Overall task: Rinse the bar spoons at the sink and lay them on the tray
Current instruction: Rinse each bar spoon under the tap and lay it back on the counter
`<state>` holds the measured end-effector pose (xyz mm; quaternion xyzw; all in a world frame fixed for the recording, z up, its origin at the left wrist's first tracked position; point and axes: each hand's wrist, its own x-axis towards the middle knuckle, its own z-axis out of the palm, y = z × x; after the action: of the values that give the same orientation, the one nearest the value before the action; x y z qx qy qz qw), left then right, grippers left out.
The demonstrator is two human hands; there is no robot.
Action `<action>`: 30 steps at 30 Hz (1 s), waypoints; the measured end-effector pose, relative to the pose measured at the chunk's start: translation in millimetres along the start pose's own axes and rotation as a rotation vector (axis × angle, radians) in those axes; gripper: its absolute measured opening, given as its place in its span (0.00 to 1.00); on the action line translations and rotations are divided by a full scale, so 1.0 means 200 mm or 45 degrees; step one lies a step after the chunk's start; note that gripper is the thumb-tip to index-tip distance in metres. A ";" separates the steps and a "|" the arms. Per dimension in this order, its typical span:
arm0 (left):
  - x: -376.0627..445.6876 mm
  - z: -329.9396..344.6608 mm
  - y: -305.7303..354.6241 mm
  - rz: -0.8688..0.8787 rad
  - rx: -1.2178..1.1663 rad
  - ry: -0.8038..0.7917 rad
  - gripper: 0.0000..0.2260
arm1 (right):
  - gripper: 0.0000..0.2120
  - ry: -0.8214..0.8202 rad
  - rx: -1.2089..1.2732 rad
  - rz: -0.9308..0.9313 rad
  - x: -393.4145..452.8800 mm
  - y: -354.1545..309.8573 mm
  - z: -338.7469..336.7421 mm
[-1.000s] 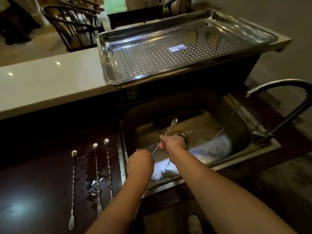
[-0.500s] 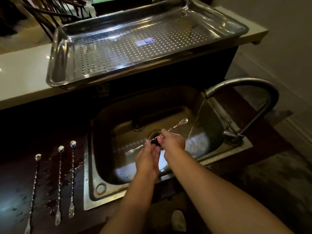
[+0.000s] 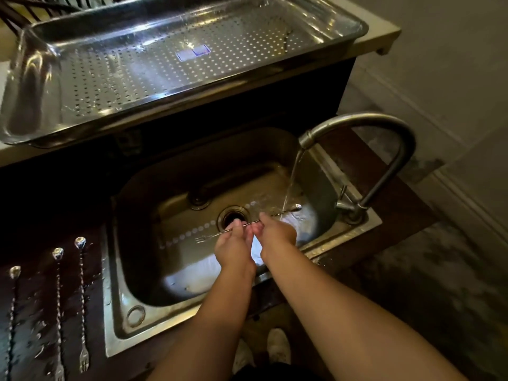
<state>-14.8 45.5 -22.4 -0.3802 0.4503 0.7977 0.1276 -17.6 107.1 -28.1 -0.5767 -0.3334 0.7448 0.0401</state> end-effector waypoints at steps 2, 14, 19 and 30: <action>-0.01 0.01 0.02 0.011 -0.022 0.026 0.07 | 0.10 -0.014 0.011 0.002 0.00 0.00 0.00; 0.02 -0.06 0.15 0.004 -0.076 0.046 0.03 | 0.10 0.054 -0.066 -0.138 0.03 -0.08 0.00; 0.02 -0.07 0.18 0.000 -0.086 0.032 0.04 | 0.10 0.063 -0.060 -0.138 0.03 -0.11 0.00; -0.01 -0.04 0.14 -0.081 -0.127 0.042 0.03 | 0.10 0.053 -0.132 -0.236 0.07 -0.18 -0.03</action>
<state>-24.6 23.1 -6.1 -0.4134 0.3996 0.8083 0.1264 -28.7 145.3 -21.2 -0.5600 -0.4225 0.7075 0.0857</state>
